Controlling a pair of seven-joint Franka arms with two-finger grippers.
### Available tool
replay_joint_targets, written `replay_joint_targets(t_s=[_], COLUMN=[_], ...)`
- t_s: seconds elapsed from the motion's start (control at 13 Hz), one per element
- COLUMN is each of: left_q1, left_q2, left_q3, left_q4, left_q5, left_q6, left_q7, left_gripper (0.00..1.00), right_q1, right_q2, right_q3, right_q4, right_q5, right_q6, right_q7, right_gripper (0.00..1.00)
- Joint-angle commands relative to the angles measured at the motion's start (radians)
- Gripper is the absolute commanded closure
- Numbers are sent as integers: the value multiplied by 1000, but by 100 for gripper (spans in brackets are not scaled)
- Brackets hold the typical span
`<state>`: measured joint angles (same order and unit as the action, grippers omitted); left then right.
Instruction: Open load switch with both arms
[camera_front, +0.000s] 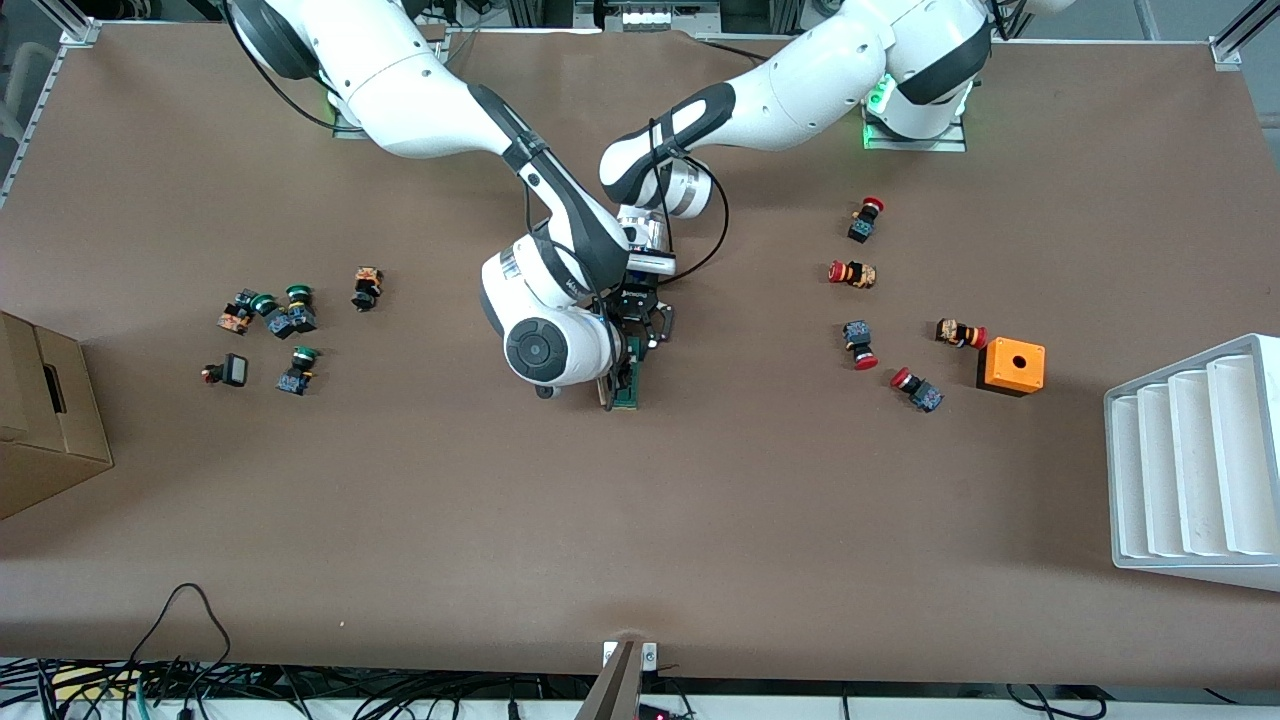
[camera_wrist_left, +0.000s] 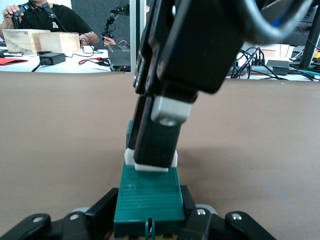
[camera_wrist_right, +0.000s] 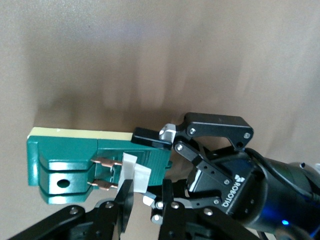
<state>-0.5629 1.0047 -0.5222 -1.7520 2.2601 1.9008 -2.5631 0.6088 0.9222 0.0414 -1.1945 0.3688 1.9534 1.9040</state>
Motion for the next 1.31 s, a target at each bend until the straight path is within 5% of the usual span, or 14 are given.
replay_joint_targets(t_s=[0.0,0.31,0.46,0.85,1.08,1.23], left_q1=[-17,-17,-17,-15,-9,-2], left_q2=[32,32,32,29,-17,-58], left_q3=[2,2,2,1,-2,-2], left_q4=[22,22,22,20,-13,-43], left_q5=[36,35,36,33,23,3], left_q6=[23,23,23,26,40,64], left_q7=[-26,-26,-26,-28,-26,-28], left_gripper=[59,59,59,59,56,43], right_q1=[3,3,-3,-70,-164,-230], right_q2=[-33,-36,-58,-183,-288,-402], right_q3=[5,5,2,0,-1,-1], right_q4=[-71,-69,-65,-71,-124,-242], right_q5=[-27,-27,-18,-27,-31,-65], right_q6=[35,33,25,-28,-109,-103], right_q7=[-5,-6,-3,-93,-372,-585], right_gripper=[70,70,45,6,1,1])
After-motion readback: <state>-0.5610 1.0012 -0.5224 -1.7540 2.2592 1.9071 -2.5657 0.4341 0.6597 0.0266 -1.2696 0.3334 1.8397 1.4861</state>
